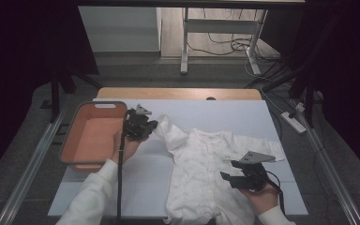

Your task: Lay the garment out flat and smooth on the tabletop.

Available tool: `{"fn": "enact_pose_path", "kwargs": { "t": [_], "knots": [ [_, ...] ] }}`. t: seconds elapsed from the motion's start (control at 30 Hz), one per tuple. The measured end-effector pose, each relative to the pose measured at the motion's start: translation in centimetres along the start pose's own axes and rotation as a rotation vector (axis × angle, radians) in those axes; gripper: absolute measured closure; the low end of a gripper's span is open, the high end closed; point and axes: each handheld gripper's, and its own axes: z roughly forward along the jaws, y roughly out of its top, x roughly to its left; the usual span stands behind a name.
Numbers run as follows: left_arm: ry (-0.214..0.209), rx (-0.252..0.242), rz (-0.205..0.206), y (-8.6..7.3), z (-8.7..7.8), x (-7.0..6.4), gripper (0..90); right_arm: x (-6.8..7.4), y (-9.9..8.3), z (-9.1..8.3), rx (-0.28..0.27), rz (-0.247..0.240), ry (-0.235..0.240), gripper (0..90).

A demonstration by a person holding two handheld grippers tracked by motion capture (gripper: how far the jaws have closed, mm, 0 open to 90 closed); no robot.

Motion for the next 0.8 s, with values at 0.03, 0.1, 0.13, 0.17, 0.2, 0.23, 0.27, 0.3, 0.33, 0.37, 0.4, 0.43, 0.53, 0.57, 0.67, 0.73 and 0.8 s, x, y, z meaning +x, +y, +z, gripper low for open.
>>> {"fn": "enact_pose_path", "kwargs": {
  "t": [0.03, 0.1, 0.13, 0.17, 0.2, 0.23, 0.27, 0.3, 0.33, 0.37, 0.4, 0.43, 0.53, 0.57, 0.67, 0.73, 0.8],
  "knots": [
    [0.003, -0.004, -0.011, -0.2, -0.4, 0.4, 87.3, 0.0, 0.0, 0.0, 0.001, 0.000, 0.000, 35.8],
    [0.011, -0.007, -0.023, -0.6, -1.2, 0.9, 87.2, -0.1, 0.0, 0.0, -0.001, 0.002, -0.003, 35.3],
    [0.016, -0.007, -0.026, -0.8, -1.5, 1.2, 87.2, -0.1, 0.0, 0.0, -0.003, 0.003, -0.005, 35.2],
    [0.021, -0.005, -0.033, -1.1, -1.8, 1.4, 87.2, -0.1, 0.0, -0.1, -0.004, 0.007, -0.005, 34.9],
    [0.022, -0.005, -0.039, -1.2, -1.9, 1.5, 87.0, -0.2, 0.0, -0.1, -0.006, 0.010, -0.004, 34.6],
    [0.025, 0.000, -0.043, -1.5, -2.2, 1.8, 86.9, -0.2, 0.1, -0.1, -0.006, 0.010, -0.007, 34.2],
    [0.028, 0.002, -0.049, -1.8, -2.3, 1.9, 86.8, -0.2, 0.1, -0.1, -0.006, 0.010, -0.008, 34.1],
    [0.032, 0.004, -0.052, -2.2, -2.6, 2.1, 86.7, -0.2, 0.1, -0.1, -0.006, 0.009, -0.008, 34.0],
    [0.032, 0.006, -0.054, -2.5, -2.7, 2.2, 86.6, -0.2, 0.1, 0.0, -0.006, 0.009, -0.007, 33.9],
    [0.034, 0.009, -0.057, -2.8, -2.9, 2.2, 86.4, -0.2, 0.1, 0.0, -0.007, 0.010, -0.002, 33.8],
    [0.035, 0.011, -0.062, -3.1, -3.0, 2.3, 86.2, -0.2, 0.1, 0.0, -0.007, 0.010, -0.002, 33.7],
    [0.035, 0.014, -0.061, -3.3, -3.1, 2.4, 86.1, -0.2, 0.1, 0.0, -0.005, 0.010, -0.003, 33.7],
    [0.049, 0.023, -0.070, -4.2, -3.4, 2.5, 84.0, -0.2, 0.2, 0.1, -0.005, 0.005, 0.001, 33.3],
    [0.063, 0.026, -0.072, -4.4, -3.4, 2.5, 80.7, -0.2, 0.2, 0.1, -0.005, 0.005, 0.005, 33.3],
    [0.109, 0.018, -0.094, -4.7, -3.7, 2.6, 57.4, -0.2, 0.3, 0.2, -0.003, 0.002, 0.007, 33.0],
    [0.112, 0.004, -0.115, -4.9, -3.9, 2.7, 50.6, -0.2, 0.3, 0.2, -0.005, -0.003, 0.008, 32.9],
    [0.105, -0.003, -0.115, -4.9, -4.1, 2.5, 45.0, -0.2, 0.4, 0.2, -0.007, -0.002, 0.007, 32.8]
  ]
}}
